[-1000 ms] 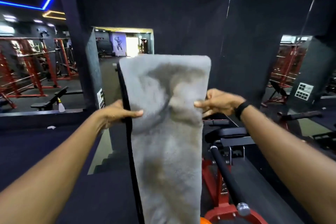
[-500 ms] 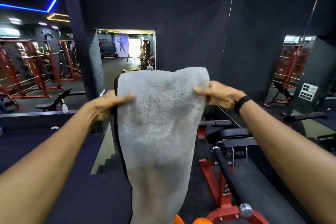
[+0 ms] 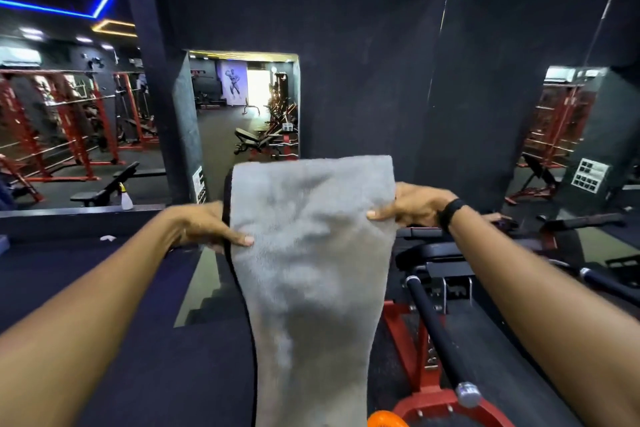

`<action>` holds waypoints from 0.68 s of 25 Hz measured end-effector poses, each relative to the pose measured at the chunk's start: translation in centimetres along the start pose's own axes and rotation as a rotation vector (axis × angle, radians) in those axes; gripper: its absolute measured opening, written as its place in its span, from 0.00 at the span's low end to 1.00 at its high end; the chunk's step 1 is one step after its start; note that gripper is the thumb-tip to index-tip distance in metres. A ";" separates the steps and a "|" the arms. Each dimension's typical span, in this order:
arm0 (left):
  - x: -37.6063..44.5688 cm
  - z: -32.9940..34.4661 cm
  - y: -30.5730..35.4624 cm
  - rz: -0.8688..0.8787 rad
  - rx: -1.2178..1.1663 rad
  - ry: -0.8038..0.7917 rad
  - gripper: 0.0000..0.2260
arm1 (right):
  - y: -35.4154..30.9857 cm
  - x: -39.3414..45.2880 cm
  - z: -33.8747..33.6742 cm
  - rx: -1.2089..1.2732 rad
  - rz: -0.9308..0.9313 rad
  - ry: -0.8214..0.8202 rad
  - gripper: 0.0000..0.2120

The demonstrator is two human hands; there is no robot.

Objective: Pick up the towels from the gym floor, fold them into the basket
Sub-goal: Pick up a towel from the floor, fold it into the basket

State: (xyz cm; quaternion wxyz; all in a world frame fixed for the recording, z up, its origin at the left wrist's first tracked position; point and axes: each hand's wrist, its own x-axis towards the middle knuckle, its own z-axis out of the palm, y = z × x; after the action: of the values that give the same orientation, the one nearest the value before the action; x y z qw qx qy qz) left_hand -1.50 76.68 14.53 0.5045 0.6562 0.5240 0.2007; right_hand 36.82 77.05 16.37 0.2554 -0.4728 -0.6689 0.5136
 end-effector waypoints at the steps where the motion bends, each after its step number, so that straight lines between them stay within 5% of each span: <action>1: 0.2 0.1 -0.9 -0.046 0.051 -0.045 0.36 | 0.9 0.3 0.1 -0.004 0.044 0.008 0.34; 4: 0.1 1.2 -1.2 -0.040 0.047 -0.054 0.32 | 1.7 0.6 0.8 0.025 0.085 0.061 0.35; 8: 0.9 1.2 0.2 0.267 -0.359 0.168 0.36 | -0.2 0.6 0.1 0.354 -0.135 0.174 0.15; 12: 0.7 2.1 0.3 0.177 -0.136 0.176 0.37 | 0.9 0.6 1.0 -0.018 0.015 0.118 0.16; 17: 1.1 2.8 1.4 0.119 -0.245 0.367 0.12 | 1.0 1.2 1.4 0.159 0.021 0.294 0.08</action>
State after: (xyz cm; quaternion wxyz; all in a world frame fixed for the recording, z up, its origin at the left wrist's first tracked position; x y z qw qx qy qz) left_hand 1.76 76.48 14.35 0.4641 0.5724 0.5388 0.4084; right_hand 35.51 77.56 14.74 0.3817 -0.5283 -0.5766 0.4927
